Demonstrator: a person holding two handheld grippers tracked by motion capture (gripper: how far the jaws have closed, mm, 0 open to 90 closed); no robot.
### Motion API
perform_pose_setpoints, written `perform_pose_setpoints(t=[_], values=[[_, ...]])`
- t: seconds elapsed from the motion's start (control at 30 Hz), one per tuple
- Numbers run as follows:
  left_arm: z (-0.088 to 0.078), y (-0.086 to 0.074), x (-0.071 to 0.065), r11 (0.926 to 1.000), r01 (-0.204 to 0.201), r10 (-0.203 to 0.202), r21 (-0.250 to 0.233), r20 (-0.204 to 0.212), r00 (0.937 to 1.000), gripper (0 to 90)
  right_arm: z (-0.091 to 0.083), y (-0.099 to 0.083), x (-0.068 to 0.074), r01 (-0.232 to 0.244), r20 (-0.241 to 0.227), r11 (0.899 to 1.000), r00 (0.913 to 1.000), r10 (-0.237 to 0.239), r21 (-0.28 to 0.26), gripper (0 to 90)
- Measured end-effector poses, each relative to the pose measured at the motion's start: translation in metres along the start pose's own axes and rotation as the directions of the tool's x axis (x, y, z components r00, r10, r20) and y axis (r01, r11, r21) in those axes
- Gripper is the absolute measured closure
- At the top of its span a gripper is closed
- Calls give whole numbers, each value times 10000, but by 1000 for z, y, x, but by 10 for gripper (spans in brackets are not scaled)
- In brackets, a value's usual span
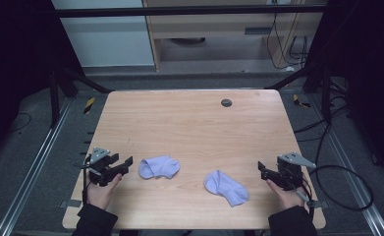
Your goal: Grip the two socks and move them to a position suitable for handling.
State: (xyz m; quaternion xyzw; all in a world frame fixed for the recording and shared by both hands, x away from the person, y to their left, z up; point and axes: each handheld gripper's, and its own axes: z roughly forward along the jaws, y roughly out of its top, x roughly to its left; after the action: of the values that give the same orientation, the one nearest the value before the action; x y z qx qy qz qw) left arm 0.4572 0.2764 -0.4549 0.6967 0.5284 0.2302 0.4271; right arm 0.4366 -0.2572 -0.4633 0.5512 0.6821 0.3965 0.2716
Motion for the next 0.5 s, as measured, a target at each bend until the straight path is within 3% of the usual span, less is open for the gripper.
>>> perform_pose_setpoints(t=[0.17,0.2,0.37,0.5], values=[[0,1,-17,9992,-405,402,63,370,9985,397,-1,2,6,135,-269,9999,9995,-136,-9,257],[1,1,-25,9981,-602,595,104,547,9967,396,-1,2,10,229,-430,9997,9988,-228,22,257],[0,3,-43,9943,-1061,1055,26,850,9908,379,-2,4,22,650,-689,9978,9956,-641,106,259],[0,4,-53,9922,-1248,1242,0,987,9873,379,-3,4,31,807,-1039,9966,9915,-785,173,265]])
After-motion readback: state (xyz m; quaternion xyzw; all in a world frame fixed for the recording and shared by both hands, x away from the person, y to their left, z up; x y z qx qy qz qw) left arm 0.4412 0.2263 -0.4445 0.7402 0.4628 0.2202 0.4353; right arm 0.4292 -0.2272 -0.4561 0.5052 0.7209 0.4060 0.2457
